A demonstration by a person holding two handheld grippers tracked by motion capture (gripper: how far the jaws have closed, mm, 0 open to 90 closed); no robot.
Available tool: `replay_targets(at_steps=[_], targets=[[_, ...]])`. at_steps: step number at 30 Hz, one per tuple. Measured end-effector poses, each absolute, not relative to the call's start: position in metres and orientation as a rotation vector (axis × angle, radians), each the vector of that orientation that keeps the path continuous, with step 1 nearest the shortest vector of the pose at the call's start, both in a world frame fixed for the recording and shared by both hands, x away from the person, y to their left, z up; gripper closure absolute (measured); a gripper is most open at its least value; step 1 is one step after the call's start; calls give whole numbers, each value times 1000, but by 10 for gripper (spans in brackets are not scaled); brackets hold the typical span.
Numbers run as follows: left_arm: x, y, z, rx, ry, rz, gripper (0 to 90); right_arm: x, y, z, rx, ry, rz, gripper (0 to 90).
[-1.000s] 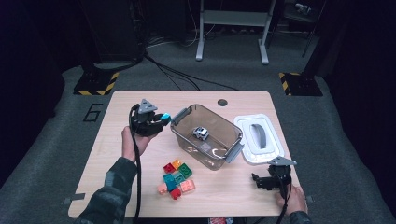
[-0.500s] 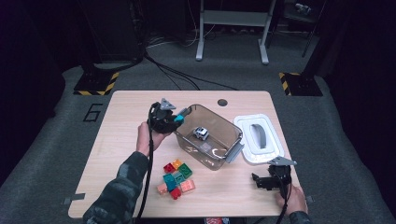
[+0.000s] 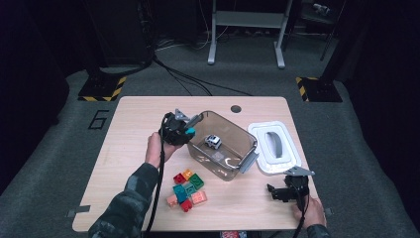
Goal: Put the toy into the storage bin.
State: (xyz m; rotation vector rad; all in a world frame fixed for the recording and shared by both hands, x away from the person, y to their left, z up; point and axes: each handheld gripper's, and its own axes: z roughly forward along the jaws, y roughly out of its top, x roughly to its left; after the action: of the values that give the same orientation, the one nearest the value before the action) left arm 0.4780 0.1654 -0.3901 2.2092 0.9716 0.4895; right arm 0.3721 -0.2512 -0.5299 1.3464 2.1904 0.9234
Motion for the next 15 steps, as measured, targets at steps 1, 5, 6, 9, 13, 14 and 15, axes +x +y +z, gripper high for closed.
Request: replay_targets(at_steps=[1, 5, 6, 9, 13, 14, 15], targets=[[478, 165, -390, 2209, 972, 490, 673, 372, -251, -530, 1346, 2191, 924, 0], [474, 169, -388, 2204, 976, 483, 617, 372, -251, -530, 1345, 2191, 924, 0], [474, 169, -388, 2204, 976, 483, 586, 372, -251, -530, 1345, 2191, 924, 0], [467, 175, -385, 2174, 992, 473, 480, 372, -251, -530, 1345, 2191, 924, 0], [456, 185, -383, 2148, 994, 492, 327, 372, -251, -530, 1345, 2191, 924, 0], [453, 188, -383, 2139, 1006, 491, 281, 372, -251, -530, 1345, 2191, 924, 0], [453, 188, -383, 2139, 1006, 491, 250, 372, -251, -530, 1345, 2191, 924, 0]])
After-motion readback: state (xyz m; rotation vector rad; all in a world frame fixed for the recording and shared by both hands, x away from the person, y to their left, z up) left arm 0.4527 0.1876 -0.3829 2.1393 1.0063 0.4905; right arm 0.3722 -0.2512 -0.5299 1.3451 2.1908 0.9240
